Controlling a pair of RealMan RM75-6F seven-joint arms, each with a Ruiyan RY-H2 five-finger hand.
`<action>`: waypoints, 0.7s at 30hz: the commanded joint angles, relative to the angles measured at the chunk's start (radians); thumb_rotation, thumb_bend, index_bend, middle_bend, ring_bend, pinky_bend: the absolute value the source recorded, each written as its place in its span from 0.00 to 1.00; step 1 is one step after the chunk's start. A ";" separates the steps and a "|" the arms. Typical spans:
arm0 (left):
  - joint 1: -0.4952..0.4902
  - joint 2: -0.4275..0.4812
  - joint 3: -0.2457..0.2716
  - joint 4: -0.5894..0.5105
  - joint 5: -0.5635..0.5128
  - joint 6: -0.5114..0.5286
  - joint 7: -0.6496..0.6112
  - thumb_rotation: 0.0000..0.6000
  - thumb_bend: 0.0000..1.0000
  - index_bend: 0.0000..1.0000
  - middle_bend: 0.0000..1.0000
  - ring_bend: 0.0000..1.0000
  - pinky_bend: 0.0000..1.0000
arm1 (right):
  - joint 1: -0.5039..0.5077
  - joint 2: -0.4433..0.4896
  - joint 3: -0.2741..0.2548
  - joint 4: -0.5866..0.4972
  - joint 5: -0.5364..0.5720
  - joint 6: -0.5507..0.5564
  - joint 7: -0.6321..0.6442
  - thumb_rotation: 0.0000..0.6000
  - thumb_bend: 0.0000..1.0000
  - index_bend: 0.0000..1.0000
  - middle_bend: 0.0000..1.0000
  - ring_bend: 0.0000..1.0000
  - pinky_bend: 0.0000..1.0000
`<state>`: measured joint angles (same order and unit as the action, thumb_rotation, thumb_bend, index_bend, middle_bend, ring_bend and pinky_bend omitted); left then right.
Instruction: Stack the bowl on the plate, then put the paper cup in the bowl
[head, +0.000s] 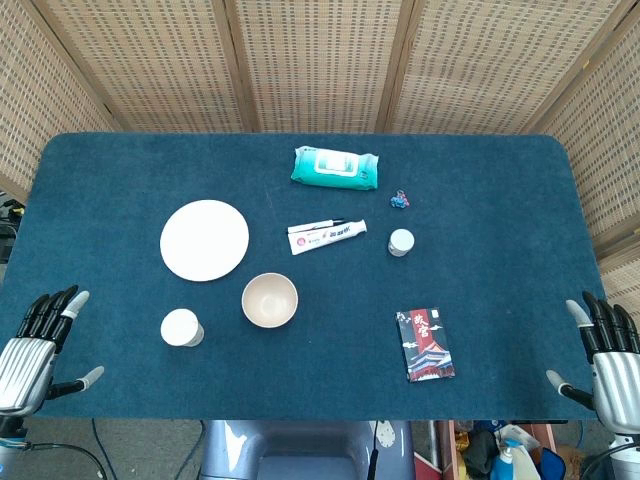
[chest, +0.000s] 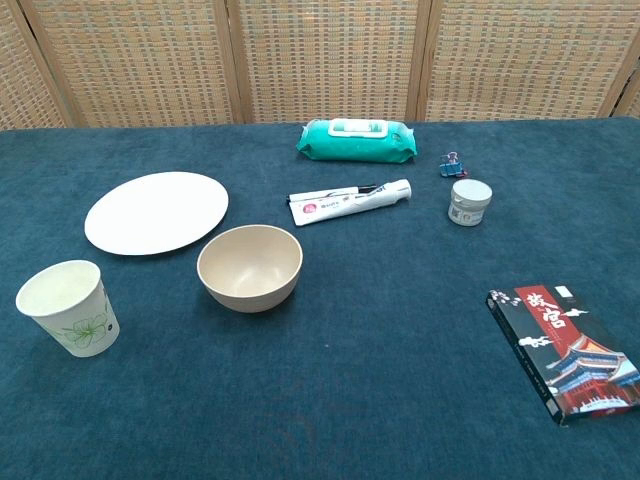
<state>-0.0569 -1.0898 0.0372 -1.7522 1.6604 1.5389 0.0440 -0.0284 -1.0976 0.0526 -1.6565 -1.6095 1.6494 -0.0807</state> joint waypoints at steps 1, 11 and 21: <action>0.000 -0.002 0.000 0.000 -0.001 -0.001 0.002 1.00 0.00 0.00 0.00 0.00 0.00 | -0.001 0.001 0.000 0.000 0.003 0.000 0.004 1.00 0.00 0.06 0.00 0.00 0.00; -0.051 -0.047 -0.020 0.004 0.007 -0.067 0.056 1.00 0.00 0.00 0.00 0.00 0.00 | -0.002 -0.002 0.007 -0.003 0.015 0.000 -0.011 1.00 0.00 0.06 0.00 0.00 0.00; -0.289 -0.148 -0.162 -0.093 -0.040 -0.318 0.189 1.00 0.00 0.14 0.00 0.00 0.00 | 0.006 0.007 0.024 -0.006 0.054 -0.022 0.016 1.00 0.00 0.06 0.00 0.00 0.00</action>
<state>-0.2698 -1.1864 -0.0761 -1.8240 1.6458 1.3026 0.1878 -0.0228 -1.0916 0.0756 -1.6621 -1.5567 1.6288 -0.0653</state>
